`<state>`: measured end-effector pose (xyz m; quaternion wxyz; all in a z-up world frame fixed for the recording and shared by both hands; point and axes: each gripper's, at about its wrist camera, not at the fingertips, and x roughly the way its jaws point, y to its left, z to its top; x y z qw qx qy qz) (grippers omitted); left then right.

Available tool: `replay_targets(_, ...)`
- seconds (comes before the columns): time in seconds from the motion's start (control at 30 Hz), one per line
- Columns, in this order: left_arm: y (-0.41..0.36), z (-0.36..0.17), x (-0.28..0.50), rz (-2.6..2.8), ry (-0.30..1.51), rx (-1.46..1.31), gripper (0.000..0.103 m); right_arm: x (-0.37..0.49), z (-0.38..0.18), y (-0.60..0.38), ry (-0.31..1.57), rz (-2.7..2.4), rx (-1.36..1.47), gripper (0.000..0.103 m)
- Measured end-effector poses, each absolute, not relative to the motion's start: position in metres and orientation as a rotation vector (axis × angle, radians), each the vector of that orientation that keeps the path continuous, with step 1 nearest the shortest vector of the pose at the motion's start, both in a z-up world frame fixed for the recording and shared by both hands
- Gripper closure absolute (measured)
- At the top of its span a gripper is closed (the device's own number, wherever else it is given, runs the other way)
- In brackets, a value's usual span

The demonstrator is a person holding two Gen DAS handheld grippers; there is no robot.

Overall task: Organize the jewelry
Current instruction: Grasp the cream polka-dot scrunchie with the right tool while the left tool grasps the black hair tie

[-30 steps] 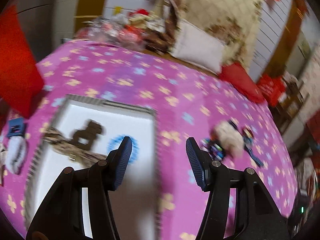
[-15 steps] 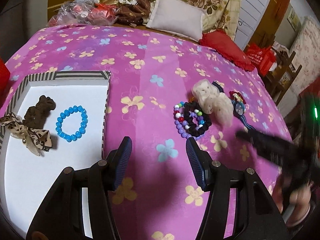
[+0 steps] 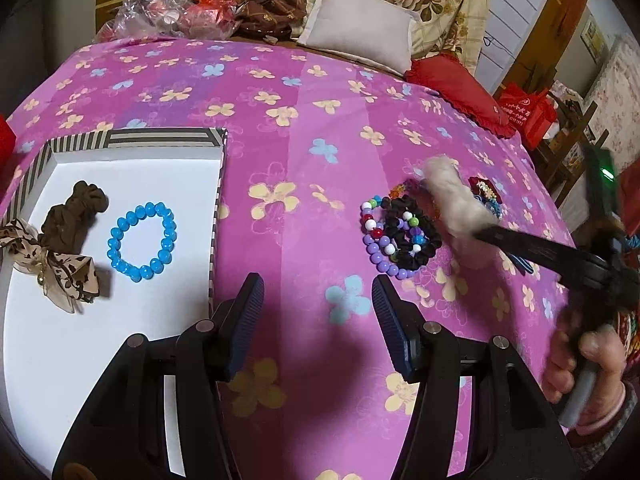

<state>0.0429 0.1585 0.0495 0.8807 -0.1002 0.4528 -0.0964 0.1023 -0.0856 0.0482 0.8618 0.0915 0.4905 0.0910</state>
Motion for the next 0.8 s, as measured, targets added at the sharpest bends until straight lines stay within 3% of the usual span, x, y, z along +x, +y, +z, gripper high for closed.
replay_targets(0.37,0.134,0.05,0.039,-0.197,0.964,-0.177,0.047,-0.036,0.042,-0.139,1.028,0.253,0.171,0.092)
replay_targets(0.43,0.127,0.049,0.043,-0.194,0.979,-0.171,0.047,-0.047,0.04,-0.144,1.014,0.274,0.175,0.084)
replay_targets(0.5,0.12,0.049,0.047,-0.194,0.992,-0.165,0.047,-0.053,0.038,-0.151,0.986,0.305,0.22,0.043)
replay_targets(0.57,0.114,0.05,0.056,-0.192,1.004,-0.154,0.047,-0.056,0.039,-0.158,0.943,0.31,0.254,0.029)
replay_targets(0.8,0.094,0.048,0.106,-0.207,1.05,-0.154,0.047,-0.053,0.034,-0.173,0.9,0.286,0.286,0.03)
